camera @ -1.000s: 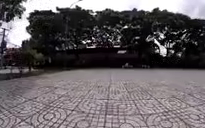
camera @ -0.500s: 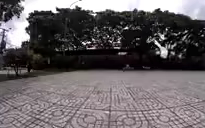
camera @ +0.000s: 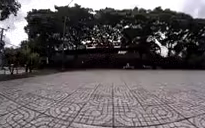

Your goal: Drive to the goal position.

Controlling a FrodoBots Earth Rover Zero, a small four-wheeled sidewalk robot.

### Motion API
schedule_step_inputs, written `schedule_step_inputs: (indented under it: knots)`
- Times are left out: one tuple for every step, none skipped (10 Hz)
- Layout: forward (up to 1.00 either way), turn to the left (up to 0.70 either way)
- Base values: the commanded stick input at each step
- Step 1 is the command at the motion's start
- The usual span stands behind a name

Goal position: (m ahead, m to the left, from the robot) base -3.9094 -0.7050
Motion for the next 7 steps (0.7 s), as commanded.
schedule_step_inputs:
  knots:
    - [0.7, 0.0]
    - [0.7, 0.0]
    - [0.7, 0.0]
    - [0.7, 0.0]
    - [0.7, 0.0]
    - [0.7, 0.0]
    - [0.7, 0.0]
